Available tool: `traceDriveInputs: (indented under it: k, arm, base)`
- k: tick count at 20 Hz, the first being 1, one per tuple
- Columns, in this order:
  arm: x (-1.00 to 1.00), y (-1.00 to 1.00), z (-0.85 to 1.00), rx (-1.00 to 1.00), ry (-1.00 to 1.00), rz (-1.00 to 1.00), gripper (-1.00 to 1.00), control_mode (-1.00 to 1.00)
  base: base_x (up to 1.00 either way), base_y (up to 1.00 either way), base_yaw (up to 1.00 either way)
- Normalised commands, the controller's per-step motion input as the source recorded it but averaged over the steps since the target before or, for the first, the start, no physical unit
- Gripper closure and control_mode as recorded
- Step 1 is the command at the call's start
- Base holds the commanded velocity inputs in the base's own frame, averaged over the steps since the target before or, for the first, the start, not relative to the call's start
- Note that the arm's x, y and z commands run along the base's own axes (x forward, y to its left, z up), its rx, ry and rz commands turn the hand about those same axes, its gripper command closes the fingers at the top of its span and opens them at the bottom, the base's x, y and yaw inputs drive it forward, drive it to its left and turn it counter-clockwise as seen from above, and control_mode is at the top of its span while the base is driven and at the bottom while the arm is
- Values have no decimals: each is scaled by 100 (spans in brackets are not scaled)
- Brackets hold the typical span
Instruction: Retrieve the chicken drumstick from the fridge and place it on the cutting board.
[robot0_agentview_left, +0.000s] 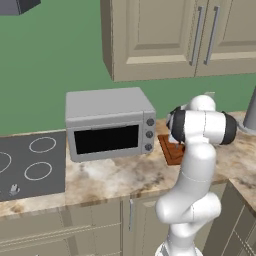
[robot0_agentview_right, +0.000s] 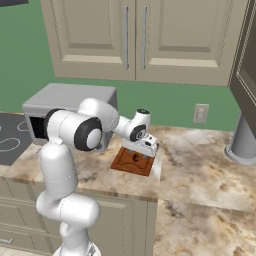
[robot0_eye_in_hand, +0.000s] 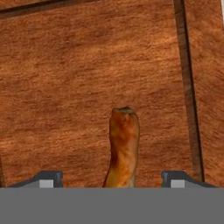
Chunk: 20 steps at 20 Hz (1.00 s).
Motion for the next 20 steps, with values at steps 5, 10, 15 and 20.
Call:
traceDriveInputs:
  k: [5,10,15,20]
  arm:
    - [-30,1,42,0,0,-2,-100,-100]
    - [-74,0,28,0,0,-4,-100,-100]
    - [-97,7,45,0,-2,-4,-100,-100]
    - [-100,26,77,0,0,-7,-100,-100]
  base:
    - [0,0,0]
    - [0,0,0]
    - [0,0,0]
    - [0,0,0]
